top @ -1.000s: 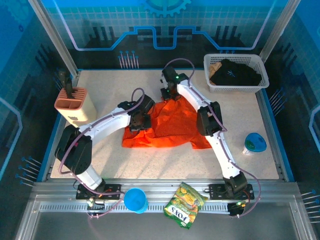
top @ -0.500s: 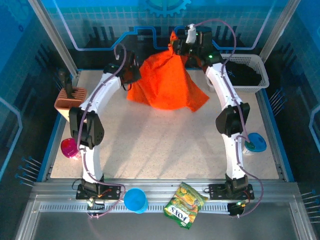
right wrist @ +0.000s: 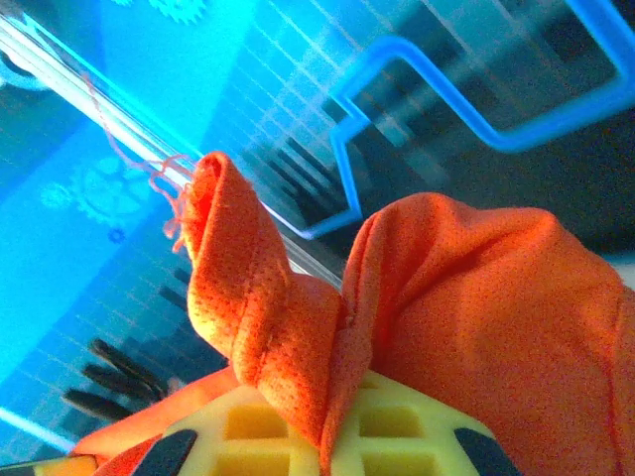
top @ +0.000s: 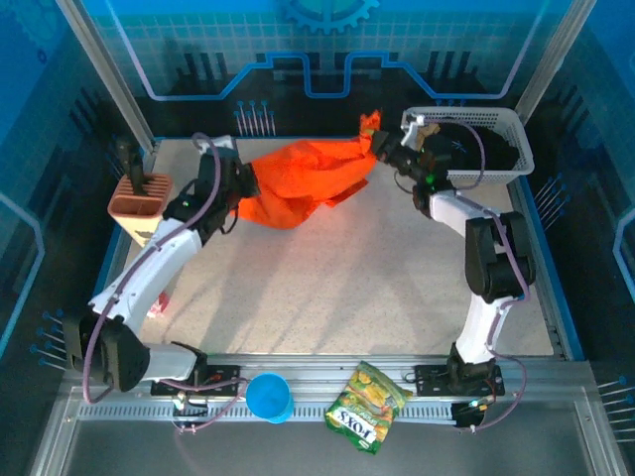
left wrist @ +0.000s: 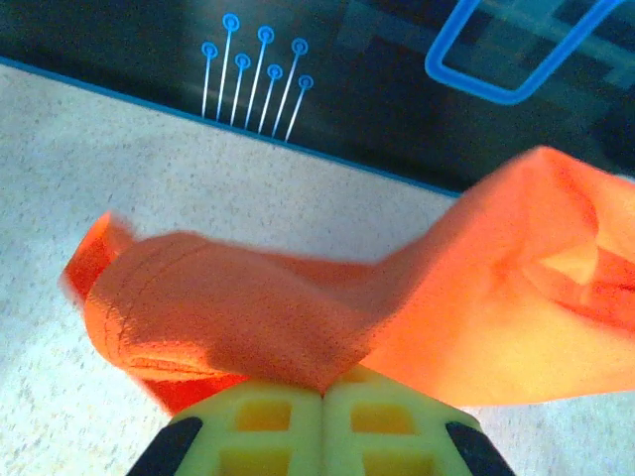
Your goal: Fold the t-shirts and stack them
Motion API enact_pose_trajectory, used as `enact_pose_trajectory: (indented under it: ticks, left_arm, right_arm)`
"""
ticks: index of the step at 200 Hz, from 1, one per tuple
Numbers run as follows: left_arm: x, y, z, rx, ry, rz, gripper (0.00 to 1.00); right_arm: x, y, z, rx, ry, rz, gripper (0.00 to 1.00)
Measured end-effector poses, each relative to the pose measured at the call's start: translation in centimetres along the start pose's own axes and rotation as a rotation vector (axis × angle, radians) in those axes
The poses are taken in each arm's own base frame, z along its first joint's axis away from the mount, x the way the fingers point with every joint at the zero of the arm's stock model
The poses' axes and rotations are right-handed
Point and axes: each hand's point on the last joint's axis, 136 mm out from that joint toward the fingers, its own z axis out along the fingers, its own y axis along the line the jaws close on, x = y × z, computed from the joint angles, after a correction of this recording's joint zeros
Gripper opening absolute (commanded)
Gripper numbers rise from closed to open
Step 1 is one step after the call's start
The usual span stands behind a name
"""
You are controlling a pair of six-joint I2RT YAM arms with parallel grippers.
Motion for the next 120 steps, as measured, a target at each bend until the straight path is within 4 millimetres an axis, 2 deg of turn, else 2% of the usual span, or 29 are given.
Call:
enact_pose_trajectory:
  ticks: [26, 41, 69, 89, 99, 110, 120]
  left_arm:
    - [6.3, 0.3, -0.2, -0.014, 0.097, 0.029, 0.0]
    - [9.2, 0.3, -0.6, -0.023, 0.143, 0.049, 0.0]
    - [11.9, -0.6, -1.8, -0.012, 0.177, 0.068, 0.02]
    - [13.2, -1.6, -2.5, -0.003, 0.195, 0.078, 0.13]
    - [14.0, -2.0, -2.8, -0.002, 0.205, 0.082, 0.21]
    - [15.1, -2.1, -3.1, -0.006, 0.22, 0.084, 0.3]
    - [16.1, -2.0, -3.2, -0.018, 0.231, 0.072, 0.39]
  right_arm:
    - [4.4, -2.5, -3.7, 0.123, 0.017, 0.048, 0.0]
    - [6.5, -3.9, -5.9, 0.209, 0.021, 0.072, 0.0]
    - [9.1, -5.8, -9.4, 0.378, 0.03, 0.103, 0.0]
    - [10.3, -7.1, -11.8, 0.514, 0.028, 0.132, 0.0]
    - [10.8, -7.8, -13.2, 0.584, 0.019, 0.153, 0.0]
    - [11.8, -8.7, -14.9, 0.662, 0.016, 0.182, 0.1]
    - [13.1, -9.6, -16.9, 0.737, 0.013, 0.217, 0.27]
